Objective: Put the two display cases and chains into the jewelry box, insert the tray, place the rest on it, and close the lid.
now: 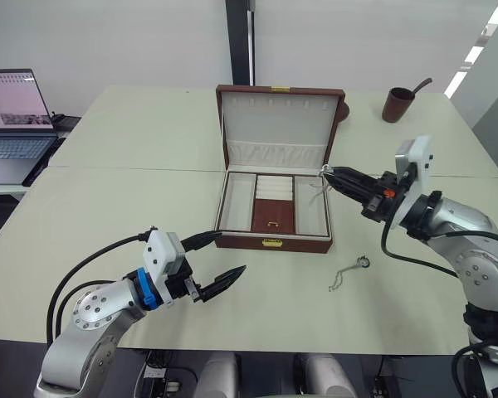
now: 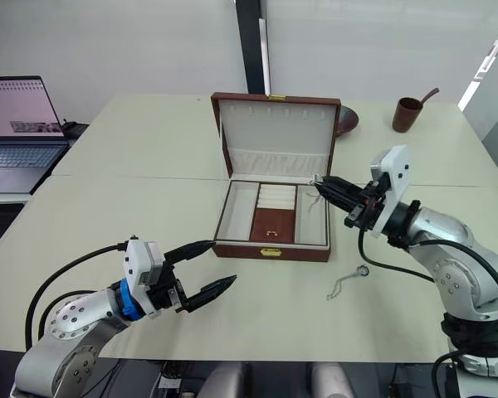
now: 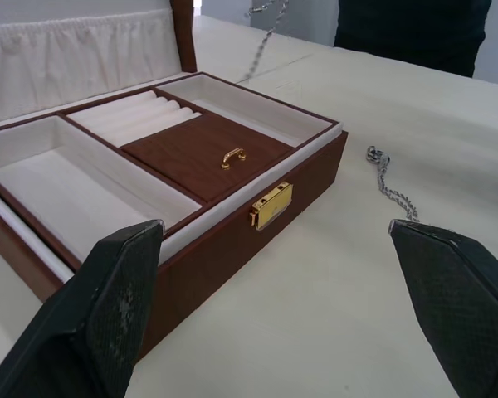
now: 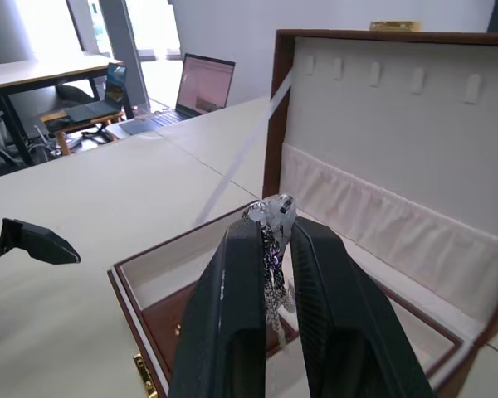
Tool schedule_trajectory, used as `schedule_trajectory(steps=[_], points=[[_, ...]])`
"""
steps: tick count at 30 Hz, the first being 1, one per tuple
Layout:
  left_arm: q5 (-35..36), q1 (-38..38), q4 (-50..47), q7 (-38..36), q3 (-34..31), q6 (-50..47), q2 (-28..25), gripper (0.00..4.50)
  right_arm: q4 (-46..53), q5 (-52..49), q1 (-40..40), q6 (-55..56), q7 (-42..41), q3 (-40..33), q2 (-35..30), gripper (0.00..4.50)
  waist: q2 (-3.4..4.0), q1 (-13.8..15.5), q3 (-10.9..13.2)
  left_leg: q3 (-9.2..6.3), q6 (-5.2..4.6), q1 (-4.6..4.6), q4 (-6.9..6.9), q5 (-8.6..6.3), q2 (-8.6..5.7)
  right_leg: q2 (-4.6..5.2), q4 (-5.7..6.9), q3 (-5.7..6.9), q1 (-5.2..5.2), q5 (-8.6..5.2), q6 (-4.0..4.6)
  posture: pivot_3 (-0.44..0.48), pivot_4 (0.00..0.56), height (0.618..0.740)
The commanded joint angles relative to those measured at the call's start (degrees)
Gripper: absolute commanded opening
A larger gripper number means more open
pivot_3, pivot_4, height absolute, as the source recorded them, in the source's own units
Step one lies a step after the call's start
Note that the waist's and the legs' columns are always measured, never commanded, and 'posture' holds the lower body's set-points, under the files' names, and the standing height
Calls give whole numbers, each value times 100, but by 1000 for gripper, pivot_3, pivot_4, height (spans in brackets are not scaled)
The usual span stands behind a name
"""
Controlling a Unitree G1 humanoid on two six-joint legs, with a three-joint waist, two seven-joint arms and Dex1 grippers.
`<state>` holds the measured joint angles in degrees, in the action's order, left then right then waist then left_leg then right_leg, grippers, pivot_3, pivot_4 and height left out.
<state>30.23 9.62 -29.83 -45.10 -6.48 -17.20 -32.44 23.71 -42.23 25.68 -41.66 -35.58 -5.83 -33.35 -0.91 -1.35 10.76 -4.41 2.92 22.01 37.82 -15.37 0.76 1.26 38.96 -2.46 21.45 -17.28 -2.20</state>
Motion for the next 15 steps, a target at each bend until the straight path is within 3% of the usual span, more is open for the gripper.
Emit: schedule_trajectory(steps=[1, 9, 15], points=[[63, 325, -419, 472, -430, 71, 185, 4500, -264, 107, 534, 106, -196, 358, 204, 228, 0, -29, 0, -1, 0, -2, 0, 0, 0, 0, 0, -3, 1, 0, -1, 0, 150, 740], [-41, 892, -533, 924, -693, 237, 552, 4500, -1340, 860, 1256, 661, -556, 1130, 831, 227, 1, -45, 0, -1, 0, -6, -2, 0, 1, -12, 3, -2, 4, 0, 2, 0, 150, 740], [-109, 872, -463, 1041, -694, 332, 651, 4500, -2054, 1267, 1597, 1035, -814, 1384, 1247, 227, 1, -33, 0, -1, 0, -3, -1, 0, -1, -5, 2, 0, 5, 1, 1, 0, 150, 740]])
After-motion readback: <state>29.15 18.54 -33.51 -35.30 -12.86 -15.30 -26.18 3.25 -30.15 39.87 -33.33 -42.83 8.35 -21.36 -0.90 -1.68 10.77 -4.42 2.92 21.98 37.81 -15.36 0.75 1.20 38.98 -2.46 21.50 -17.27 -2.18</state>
